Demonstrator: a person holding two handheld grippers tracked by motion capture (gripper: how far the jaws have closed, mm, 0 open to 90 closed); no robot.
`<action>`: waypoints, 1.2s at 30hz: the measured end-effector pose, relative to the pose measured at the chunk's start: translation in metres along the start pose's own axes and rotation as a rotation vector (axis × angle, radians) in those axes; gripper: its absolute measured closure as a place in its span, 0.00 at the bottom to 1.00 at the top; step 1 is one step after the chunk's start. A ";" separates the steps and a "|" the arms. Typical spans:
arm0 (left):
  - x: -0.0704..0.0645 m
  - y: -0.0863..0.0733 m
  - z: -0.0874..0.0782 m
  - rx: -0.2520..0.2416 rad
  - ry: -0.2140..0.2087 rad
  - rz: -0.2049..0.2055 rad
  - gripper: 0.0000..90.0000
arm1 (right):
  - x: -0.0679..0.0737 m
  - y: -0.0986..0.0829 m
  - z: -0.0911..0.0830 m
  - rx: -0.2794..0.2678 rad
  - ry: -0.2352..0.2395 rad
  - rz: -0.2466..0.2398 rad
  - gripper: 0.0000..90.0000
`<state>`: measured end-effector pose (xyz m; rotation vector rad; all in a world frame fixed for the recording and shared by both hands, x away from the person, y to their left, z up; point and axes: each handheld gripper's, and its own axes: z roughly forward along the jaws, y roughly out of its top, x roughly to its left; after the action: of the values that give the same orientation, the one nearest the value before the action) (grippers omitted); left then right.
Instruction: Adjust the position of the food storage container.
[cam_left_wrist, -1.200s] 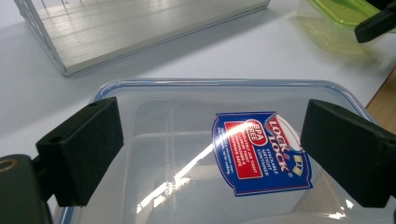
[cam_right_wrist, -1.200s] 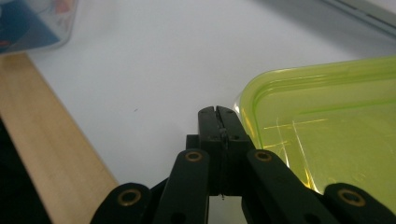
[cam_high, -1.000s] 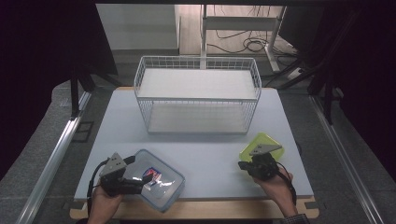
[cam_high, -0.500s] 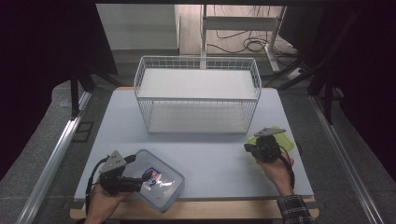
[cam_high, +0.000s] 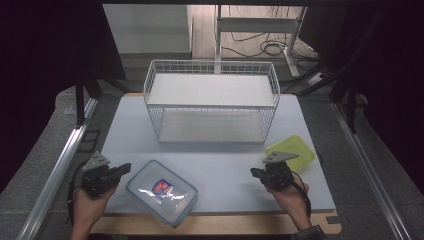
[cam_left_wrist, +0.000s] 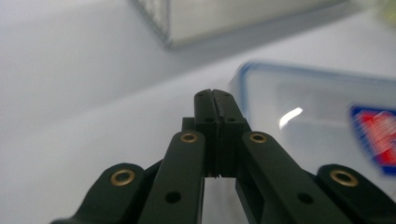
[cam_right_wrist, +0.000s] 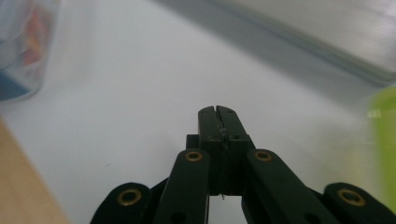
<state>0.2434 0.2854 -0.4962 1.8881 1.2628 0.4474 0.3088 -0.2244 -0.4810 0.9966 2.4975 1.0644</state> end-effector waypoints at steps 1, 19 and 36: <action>0.001 -0.004 0.000 0.023 0.011 0.006 1.00 | 0.011 -0.002 0.003 0.013 0.033 -0.008 0.99; -0.011 -0.016 0.014 0.161 0.012 -0.004 1.00 | 0.122 0.007 0.046 0.068 0.342 -0.144 0.99; -0.041 -0.005 0.029 0.196 -0.056 0.018 1.00 | 0.103 0.007 0.041 0.058 0.259 -0.080 0.99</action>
<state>0.2413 0.2379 -0.5123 2.0622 1.2924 0.2857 0.2557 -0.1291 -0.5005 0.8104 2.7620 1.1689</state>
